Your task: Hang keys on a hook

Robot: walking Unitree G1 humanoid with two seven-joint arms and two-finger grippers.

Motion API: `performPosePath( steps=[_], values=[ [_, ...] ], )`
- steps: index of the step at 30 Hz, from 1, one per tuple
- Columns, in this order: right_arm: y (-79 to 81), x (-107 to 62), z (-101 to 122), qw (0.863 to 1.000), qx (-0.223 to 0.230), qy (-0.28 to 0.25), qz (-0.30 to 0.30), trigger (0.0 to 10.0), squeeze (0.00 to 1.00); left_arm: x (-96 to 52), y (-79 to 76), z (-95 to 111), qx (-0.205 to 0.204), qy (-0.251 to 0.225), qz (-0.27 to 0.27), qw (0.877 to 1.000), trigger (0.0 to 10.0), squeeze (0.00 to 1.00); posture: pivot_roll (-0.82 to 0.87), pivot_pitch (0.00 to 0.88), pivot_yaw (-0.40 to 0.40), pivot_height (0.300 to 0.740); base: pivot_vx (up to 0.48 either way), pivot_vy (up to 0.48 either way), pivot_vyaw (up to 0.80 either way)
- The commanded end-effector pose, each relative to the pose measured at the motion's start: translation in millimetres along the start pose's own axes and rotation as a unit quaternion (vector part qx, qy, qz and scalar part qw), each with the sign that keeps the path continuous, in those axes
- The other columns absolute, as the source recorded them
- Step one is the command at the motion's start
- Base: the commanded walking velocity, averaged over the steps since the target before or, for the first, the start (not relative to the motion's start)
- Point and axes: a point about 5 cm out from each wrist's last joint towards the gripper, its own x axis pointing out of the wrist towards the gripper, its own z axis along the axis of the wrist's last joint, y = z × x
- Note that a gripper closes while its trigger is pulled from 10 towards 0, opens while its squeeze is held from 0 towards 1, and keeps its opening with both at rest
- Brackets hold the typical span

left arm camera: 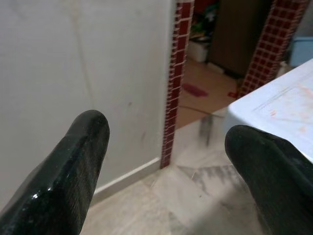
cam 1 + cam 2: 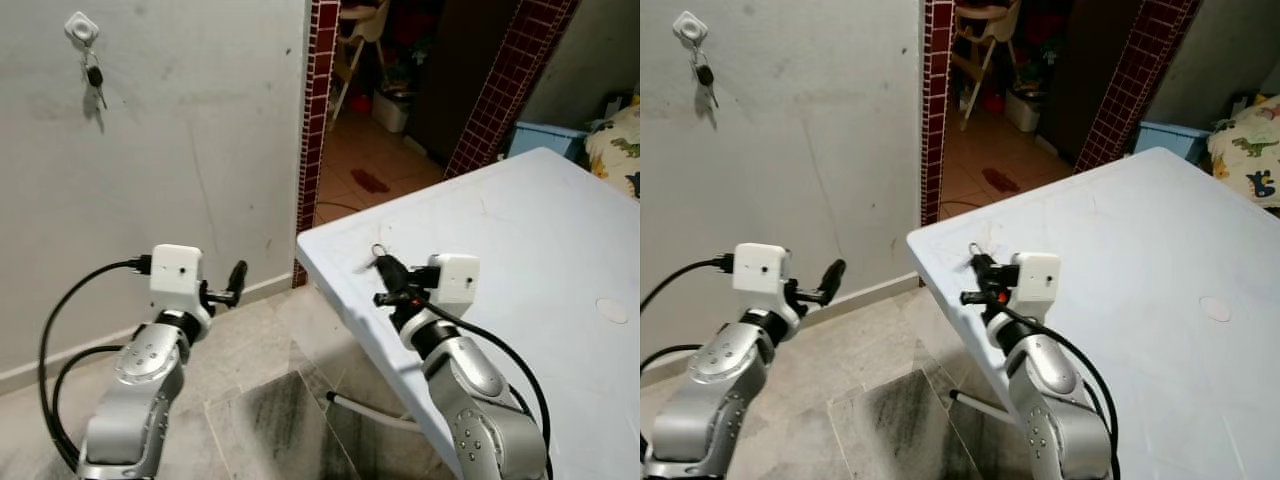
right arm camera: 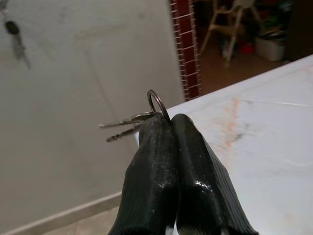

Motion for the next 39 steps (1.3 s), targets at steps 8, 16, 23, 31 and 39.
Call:
performPosePath(
  steps=[8,16,23,31,39],
  values=[
    [-7.1,-1.0,7.9,1.000,-0.006,-0.014,-0.020,10.0,0.00,4.0,-7.8,1.3,0.001,0.003,-0.017,1.000,10.0,0.00,0.17,0.000,-0.062,0.740,0.000,0.463,0.00],
    [-5.4,1.4,9.6,1.000,-0.008,-0.018,-0.017,10.0,0.00,4.8,-9.2,1.4,-0.001,0.005,-0.017,1.000,10.0,0.00,0.17,0.000,-0.059,0.740,0.000,0.464,0.00],
    [-4.5,2.5,9.2,1.000,-0.008,-0.018,-0.016,10.0,0.00,6.1,-11.8,2.0,-0.003,0.003,-0.018,1.000,10.0,0.00,0.17,0.000,-0.059,0.740,0.000,0.465,0.00],
    [-3.4,4.4,10.0,1.000,-0.009,-0.019,-0.012,10.0,0.00,7.8,-13.5,3.1,-0.002,0.001,-0.018,1.000,10.0,0.00,0.17,0.000,-0.058,0.740,0.000,0.464,0.00],
    [-3.4,5.0,9.5,1.000,-0.010,-0.018,-0.012,10.0,0.00,8.8,-16.2,6.1,0.011,-0.012,-0.022,1.000,10.0,0.00,0.17,0.000,-0.060,0.740,0.000,0.232,0.00]
  ],
)
